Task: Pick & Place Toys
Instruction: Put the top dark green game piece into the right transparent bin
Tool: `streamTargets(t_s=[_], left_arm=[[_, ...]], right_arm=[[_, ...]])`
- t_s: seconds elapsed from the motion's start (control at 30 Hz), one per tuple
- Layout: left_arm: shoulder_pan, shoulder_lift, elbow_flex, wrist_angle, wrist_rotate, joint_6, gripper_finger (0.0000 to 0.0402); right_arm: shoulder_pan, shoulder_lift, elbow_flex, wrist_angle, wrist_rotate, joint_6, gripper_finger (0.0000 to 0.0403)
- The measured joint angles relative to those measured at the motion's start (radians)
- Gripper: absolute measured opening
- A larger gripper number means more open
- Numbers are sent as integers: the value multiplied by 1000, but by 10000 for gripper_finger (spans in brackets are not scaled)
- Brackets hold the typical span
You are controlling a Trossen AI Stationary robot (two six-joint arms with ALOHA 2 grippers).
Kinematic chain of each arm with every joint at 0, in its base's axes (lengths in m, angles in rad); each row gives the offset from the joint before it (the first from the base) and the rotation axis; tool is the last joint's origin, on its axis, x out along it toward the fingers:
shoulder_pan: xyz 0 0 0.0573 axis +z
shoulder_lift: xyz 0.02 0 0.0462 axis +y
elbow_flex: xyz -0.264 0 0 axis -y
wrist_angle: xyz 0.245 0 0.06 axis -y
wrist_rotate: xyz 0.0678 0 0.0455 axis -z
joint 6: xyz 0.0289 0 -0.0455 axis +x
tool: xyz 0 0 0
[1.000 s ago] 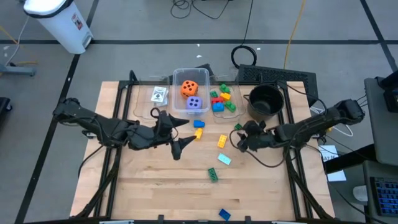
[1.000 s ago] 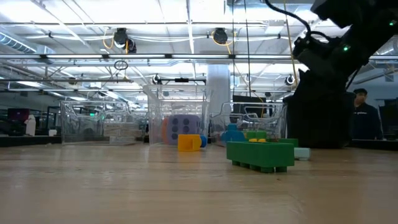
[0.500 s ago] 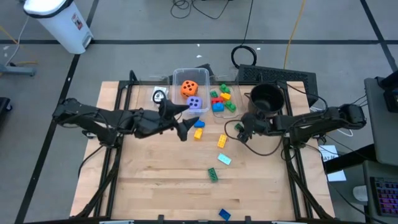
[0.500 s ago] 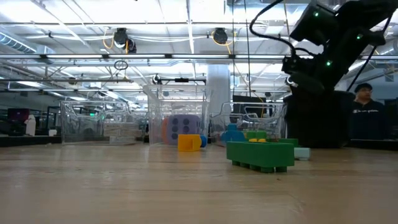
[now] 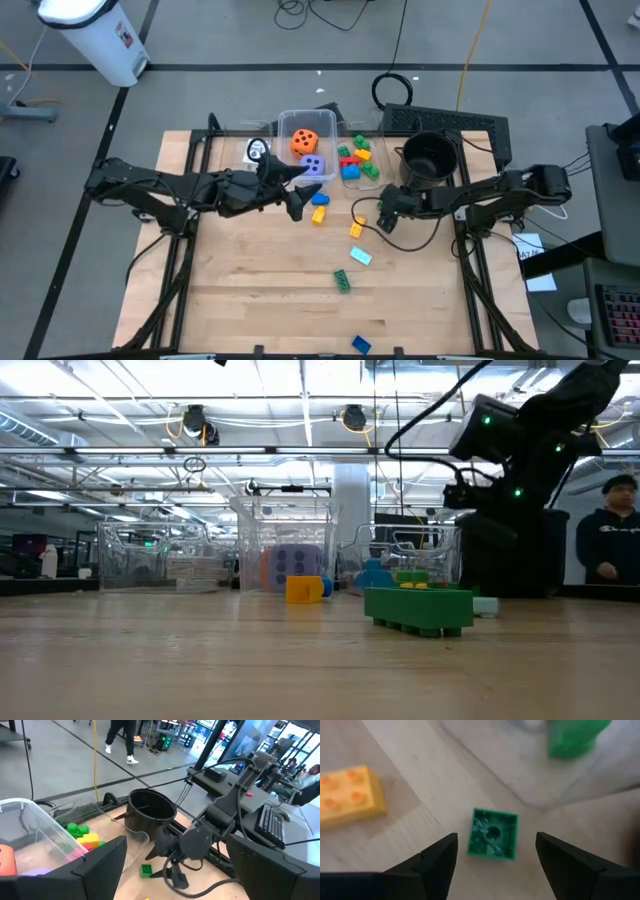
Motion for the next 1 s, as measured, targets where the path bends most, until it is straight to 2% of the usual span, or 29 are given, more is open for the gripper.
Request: streamTargets(t_s=[0.27,0.63,0.87,1.0], left_arm=[[0,0,0,-5,1,-13,347],[10,0,0,-12,2,42,347],[28,0,0,-18,9,52,347],[34,0,0,-23,28,55,347]], right_arm=[[2,85,1,39,0,82,235],[9,44,0,115,-1,75,118],[9,44,0,120,-59,79,129],[10,-6,1,146,-129,125,138]])
